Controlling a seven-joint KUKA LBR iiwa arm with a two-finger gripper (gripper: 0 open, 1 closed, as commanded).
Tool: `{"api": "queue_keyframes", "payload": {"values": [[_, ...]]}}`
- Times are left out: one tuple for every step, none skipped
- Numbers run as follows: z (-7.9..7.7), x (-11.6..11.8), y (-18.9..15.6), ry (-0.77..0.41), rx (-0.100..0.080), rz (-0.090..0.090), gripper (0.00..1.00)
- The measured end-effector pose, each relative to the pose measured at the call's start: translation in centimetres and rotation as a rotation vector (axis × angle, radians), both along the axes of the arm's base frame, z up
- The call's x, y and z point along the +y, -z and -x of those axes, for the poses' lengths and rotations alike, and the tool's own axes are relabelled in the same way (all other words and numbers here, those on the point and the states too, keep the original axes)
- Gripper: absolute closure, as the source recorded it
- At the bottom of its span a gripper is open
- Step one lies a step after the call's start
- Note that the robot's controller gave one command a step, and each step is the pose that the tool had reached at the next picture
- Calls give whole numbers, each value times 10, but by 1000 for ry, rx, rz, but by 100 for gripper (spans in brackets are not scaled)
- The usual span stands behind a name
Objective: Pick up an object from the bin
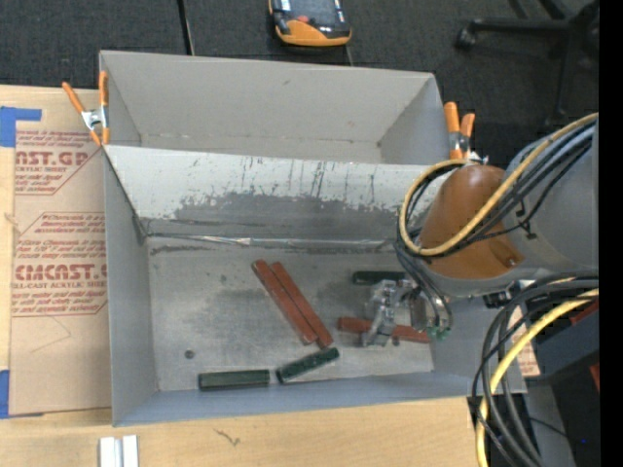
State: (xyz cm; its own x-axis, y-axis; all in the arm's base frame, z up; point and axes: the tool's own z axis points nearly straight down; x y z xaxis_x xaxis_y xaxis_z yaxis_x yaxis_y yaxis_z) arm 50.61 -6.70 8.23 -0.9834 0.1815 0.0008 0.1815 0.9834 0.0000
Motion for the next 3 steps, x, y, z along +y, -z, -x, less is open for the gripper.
{"api": "queue_keyframes", "payload": {"values": [[0, 0, 0, 0, 0, 0, 100], [3, -5, -40, -23, 9, -1, 100], [-6, -5, -118, -12, 2, -1, 100]]}}
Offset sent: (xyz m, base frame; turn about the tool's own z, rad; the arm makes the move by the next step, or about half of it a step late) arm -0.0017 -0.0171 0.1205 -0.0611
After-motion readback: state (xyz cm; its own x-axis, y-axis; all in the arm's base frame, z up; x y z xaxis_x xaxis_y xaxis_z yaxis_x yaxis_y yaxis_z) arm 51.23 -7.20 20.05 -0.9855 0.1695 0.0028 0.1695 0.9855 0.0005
